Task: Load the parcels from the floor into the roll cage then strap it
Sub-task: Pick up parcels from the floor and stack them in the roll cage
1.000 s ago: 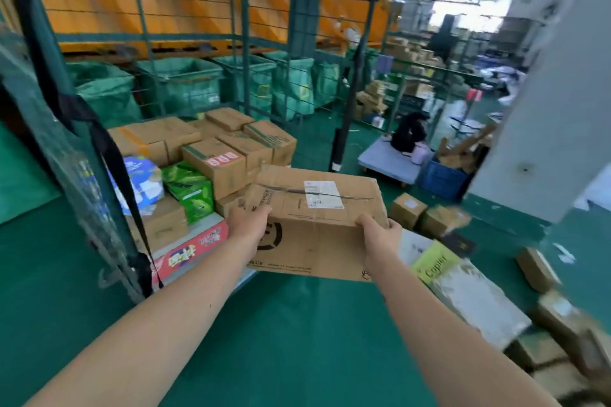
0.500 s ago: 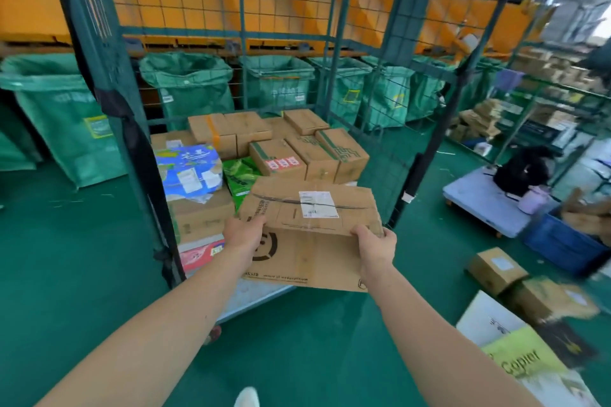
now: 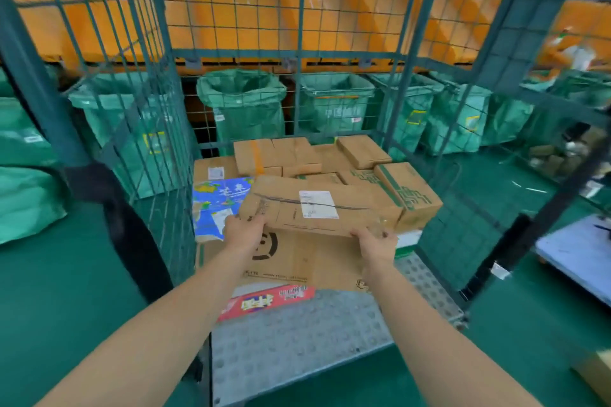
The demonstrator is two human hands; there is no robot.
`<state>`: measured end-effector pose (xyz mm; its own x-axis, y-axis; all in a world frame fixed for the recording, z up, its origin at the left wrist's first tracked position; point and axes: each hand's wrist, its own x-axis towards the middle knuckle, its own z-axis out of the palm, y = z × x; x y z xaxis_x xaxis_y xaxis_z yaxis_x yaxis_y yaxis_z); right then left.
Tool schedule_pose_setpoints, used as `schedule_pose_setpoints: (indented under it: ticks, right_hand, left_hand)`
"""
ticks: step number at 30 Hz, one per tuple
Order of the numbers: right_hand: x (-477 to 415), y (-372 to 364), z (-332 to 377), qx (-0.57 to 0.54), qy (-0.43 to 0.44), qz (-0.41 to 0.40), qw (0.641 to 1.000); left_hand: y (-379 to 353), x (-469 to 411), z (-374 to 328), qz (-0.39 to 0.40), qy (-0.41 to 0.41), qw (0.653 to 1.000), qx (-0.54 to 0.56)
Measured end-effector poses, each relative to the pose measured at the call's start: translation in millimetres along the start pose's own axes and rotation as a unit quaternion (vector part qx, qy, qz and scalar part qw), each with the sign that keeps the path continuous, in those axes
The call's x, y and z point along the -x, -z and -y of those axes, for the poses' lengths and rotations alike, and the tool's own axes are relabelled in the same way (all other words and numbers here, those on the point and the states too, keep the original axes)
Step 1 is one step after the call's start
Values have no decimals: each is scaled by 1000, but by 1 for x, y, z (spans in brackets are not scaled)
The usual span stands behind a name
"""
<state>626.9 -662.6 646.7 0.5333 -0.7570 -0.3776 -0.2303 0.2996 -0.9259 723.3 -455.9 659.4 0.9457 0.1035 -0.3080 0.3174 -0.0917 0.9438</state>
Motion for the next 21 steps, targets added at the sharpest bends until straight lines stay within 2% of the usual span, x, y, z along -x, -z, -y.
schedule_pose_setpoints:
  ticks: [3, 14, 21]
  right_hand:
    - [-24, -37, 13, 0, -4, 17, 1000]
    - [-143, -193, 40, 26, -18, 117, 993]
    - [-240, -316, 63, 163, -19, 185, 969]
  left_hand:
    - [2, -33, -14, -9, -16, 1000, 8]
    - [-12, -175, -42, -99, 18, 994, 42]
    - [-25, -277, -51, -222, 92, 970, 38]
